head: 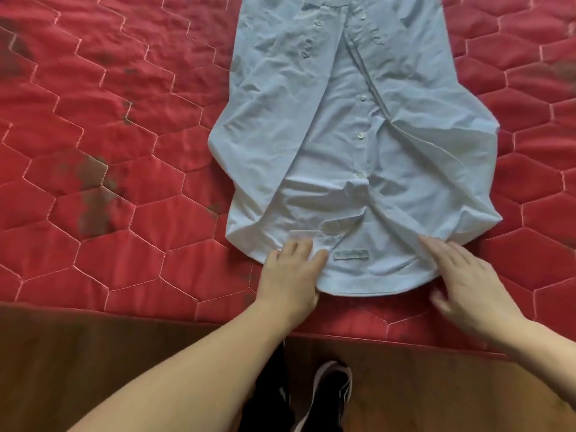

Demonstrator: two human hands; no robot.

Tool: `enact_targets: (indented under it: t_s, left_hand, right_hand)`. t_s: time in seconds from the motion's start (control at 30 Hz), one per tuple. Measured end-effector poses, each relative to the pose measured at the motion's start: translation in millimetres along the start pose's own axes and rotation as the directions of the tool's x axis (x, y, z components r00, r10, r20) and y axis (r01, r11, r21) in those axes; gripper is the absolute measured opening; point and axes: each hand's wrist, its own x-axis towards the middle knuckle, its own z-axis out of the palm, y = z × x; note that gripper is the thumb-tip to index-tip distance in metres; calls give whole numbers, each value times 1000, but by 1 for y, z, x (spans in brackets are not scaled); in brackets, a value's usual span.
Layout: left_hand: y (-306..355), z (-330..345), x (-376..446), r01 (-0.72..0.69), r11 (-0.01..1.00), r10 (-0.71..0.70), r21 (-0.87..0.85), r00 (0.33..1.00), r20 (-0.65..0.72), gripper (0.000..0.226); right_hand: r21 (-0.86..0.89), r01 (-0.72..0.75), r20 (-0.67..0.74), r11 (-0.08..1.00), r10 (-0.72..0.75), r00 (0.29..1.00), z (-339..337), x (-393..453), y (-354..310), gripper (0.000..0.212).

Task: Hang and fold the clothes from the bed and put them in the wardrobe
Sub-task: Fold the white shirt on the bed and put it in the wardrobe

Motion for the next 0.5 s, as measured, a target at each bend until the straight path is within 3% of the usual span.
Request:
enact_targets:
  t_s: [0.07,0.17,0.23,0.3,0.37,0.43,0.5]
  left_hand:
    - [-6,-3,0,-19,997,15,-73,999,-51,52]
    - [-10,-15,-3,-27,993,27,-115,1000,4,50]
    - [-7,-26,-8,-3,992,13,-127,997,78,48]
    - [-6,-42,-11,52,985,-14,-162,974,227,46]
    - [-9,-61,-11,94,975,14,-203,881,472,37]
    - [-11,-82,-8,120,963,90,-242,702,706,21]
    - [-14,-104,-2,135,960,139,-244,524,840,16]
  right_hand:
    - [125,-49,-127,991,65,990,2,7,-9,99]
    - [175,-24,-233,984,65,970,-2,13,-18,59]
    - [175,10,-199,985,26,980,-13,10,-21,37]
    - [156,-5,-15,988,7,1000,-27,7,-22,25]
    - [162,-37,297,986,-13,955,-40,4,-23,18]
    - [186,-69,603,980,-58,795,-54,3,-30,14]
    - [184,-91,805,979,-97,585,-72,8,-38,15]
